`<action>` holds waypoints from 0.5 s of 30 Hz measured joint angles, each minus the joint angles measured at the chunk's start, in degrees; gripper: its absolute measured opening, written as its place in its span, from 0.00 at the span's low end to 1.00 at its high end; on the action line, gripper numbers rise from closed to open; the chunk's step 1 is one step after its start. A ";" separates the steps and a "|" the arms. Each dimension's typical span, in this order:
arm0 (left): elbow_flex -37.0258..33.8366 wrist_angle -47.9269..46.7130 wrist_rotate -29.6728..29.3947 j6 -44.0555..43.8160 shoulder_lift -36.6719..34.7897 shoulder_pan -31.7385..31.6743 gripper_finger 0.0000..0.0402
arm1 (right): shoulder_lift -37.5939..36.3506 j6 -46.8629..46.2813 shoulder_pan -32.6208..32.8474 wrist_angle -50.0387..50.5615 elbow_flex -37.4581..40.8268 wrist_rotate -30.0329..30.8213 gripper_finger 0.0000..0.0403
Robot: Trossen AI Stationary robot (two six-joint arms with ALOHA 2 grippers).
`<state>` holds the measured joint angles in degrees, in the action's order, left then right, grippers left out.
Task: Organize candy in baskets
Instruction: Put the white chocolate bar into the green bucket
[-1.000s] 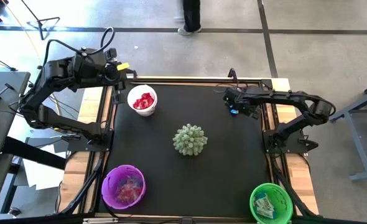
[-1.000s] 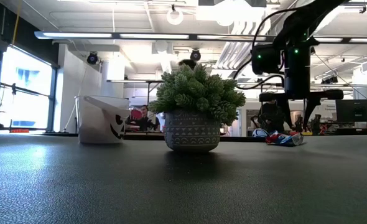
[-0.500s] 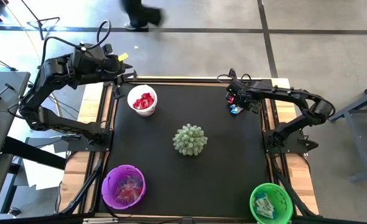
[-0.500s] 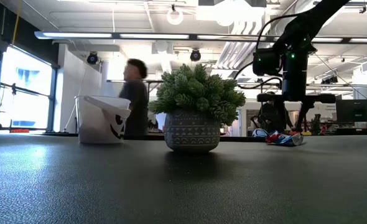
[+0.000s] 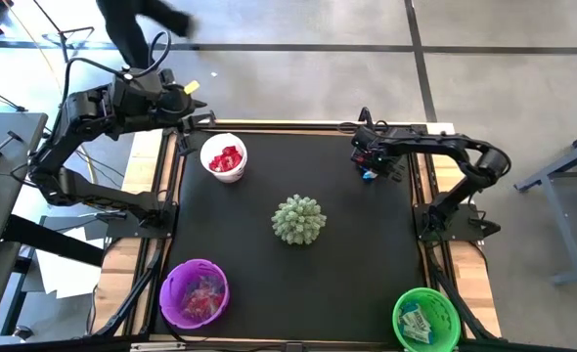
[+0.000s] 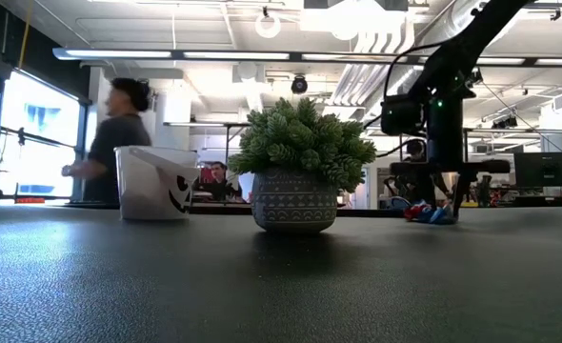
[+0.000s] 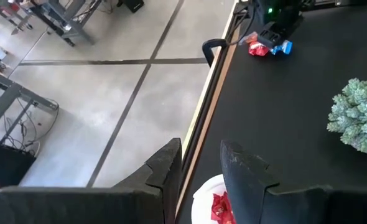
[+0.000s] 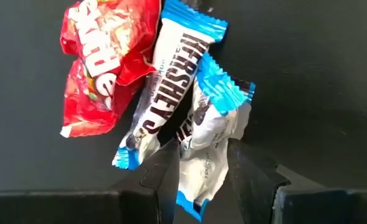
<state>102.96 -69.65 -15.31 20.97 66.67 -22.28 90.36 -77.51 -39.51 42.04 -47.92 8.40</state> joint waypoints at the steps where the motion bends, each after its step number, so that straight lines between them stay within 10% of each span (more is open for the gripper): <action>1: 0.00 -0.02 0.04 -0.39 -0.14 0.00 0.25 | 0.32 0.40 0.00 -0.27 -0.01 0.00 0.32; 15: 0.00 -0.17 0.22 -2.88 -2.46 0.02 0.25 | 2.96 3.95 1.31 -0.37 -0.23 -0.16 0.08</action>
<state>102.96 -69.82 -15.09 18.09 64.20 -22.26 93.31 -73.56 -38.20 41.67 -48.15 8.25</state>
